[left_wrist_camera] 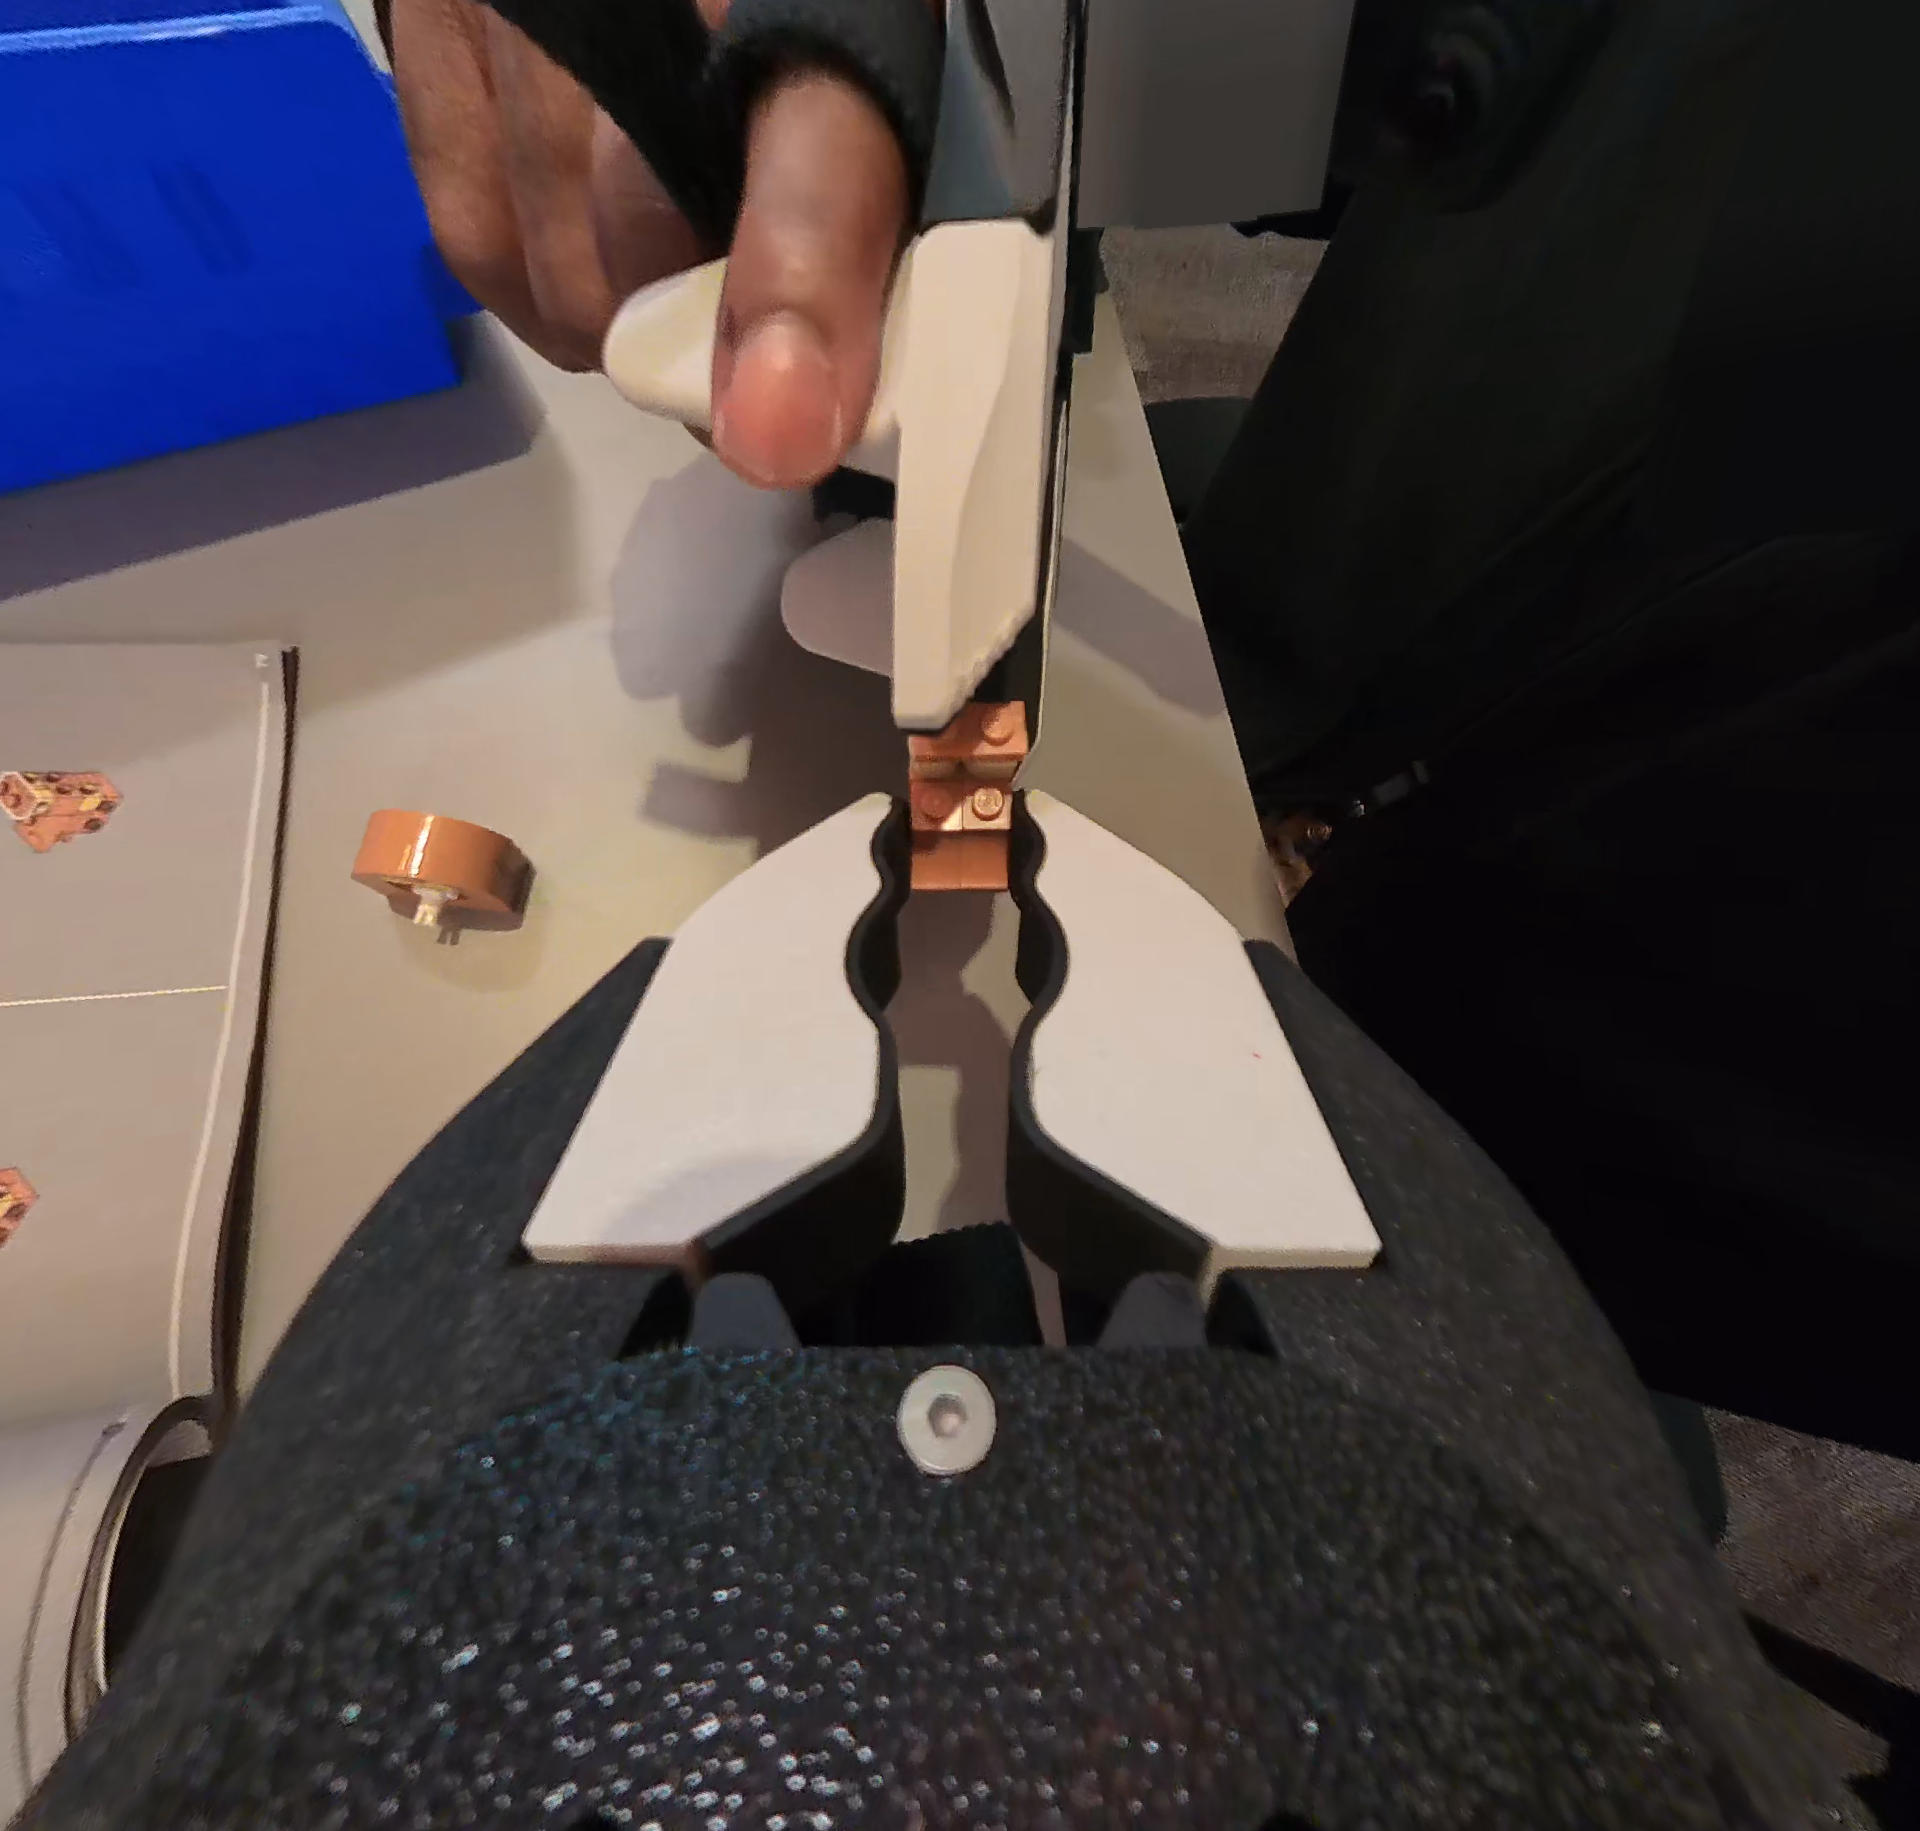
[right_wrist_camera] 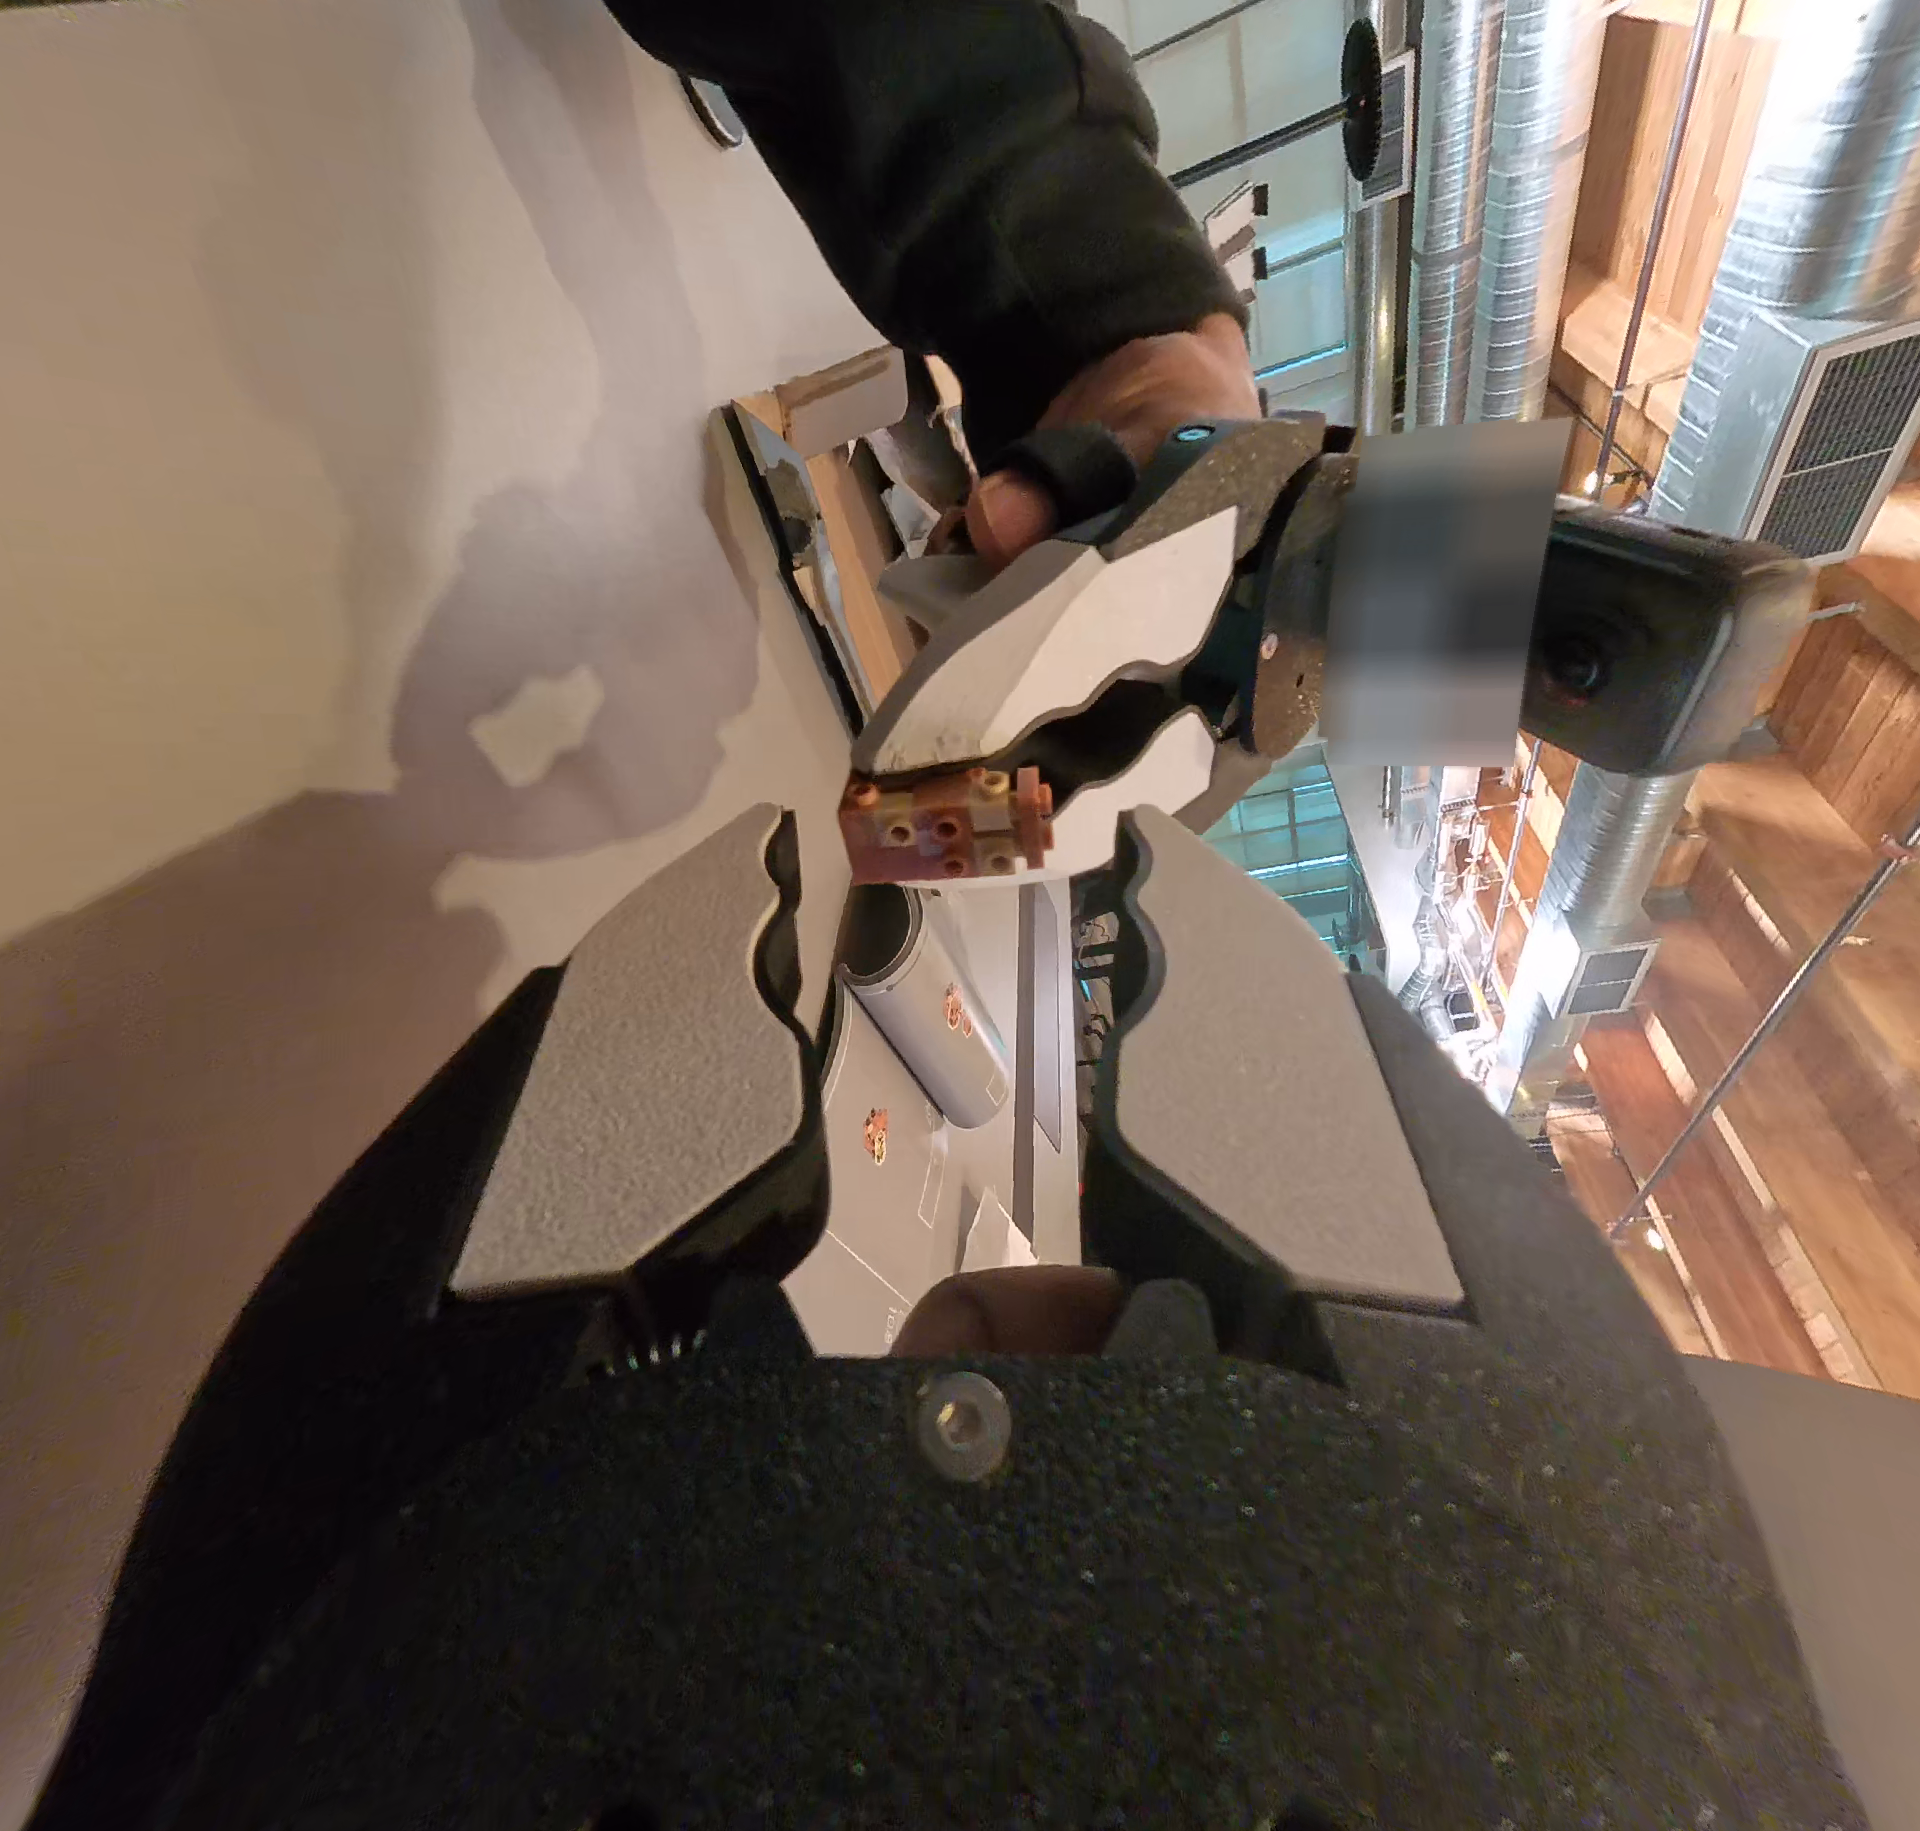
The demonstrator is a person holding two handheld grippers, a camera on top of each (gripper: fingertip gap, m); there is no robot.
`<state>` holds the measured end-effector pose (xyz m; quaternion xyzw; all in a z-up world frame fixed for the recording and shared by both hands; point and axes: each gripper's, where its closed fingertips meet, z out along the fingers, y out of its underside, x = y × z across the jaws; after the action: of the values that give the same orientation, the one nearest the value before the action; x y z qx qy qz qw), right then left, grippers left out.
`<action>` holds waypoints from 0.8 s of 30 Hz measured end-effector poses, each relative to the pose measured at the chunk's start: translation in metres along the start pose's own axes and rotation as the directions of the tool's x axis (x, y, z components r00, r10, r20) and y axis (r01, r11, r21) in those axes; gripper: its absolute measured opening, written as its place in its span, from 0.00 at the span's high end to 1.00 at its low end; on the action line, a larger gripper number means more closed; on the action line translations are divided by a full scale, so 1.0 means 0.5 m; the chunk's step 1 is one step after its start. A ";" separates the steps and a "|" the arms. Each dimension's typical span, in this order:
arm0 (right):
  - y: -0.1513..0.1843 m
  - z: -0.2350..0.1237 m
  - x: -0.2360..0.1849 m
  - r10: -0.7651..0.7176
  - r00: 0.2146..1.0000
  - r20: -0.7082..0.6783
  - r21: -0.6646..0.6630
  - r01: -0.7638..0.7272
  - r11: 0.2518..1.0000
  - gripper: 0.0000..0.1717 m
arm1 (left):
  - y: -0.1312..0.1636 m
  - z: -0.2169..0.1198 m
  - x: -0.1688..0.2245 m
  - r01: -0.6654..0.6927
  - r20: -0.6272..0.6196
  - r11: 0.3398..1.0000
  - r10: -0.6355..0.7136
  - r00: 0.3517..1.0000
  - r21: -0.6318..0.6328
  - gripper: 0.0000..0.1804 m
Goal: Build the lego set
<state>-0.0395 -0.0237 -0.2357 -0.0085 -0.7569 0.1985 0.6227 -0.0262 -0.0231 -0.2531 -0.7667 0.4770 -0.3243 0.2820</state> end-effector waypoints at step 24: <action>-0.003 0.001 -0.006 -0.059 0.998 0.006 -0.021 0.059 0.998 0.78 | -0.001 0.005 0.004 0.050 -0.051 0.999 -0.049 0.997 0.010 0.91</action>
<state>-0.0390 -0.0257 -0.2380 0.0077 -0.7605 0.1718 0.6262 -0.0232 -0.0245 -0.2537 -0.7682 0.4628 -0.3533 0.2661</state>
